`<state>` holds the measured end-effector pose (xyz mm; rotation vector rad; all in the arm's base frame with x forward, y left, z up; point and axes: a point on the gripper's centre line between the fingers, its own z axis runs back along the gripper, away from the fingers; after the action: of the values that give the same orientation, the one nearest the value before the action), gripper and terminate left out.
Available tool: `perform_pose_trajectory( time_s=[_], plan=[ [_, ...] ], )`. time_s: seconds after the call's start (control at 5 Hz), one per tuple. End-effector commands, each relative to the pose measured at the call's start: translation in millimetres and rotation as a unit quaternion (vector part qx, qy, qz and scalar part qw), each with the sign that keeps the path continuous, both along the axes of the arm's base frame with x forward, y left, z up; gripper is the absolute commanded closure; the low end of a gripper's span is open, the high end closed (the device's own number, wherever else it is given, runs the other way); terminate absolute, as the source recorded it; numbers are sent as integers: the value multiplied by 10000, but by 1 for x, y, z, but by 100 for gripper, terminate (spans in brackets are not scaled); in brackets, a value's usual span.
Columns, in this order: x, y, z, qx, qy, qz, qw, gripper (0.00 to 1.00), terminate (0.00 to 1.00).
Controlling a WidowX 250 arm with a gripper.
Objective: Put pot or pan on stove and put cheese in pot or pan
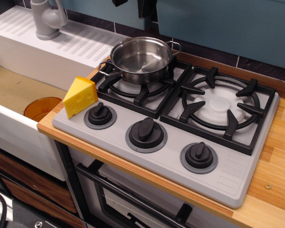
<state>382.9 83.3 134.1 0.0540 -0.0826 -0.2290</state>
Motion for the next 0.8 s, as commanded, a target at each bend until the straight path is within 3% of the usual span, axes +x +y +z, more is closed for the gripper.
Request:
perform_pose_trajectory(
  time_s=[0.0,0.6],
  plan=[
    [-15,9,28,402,-636,-39,9972,0,0],
    [-57,18,21,645,-1201,391,9899,0,0]
  ],
)
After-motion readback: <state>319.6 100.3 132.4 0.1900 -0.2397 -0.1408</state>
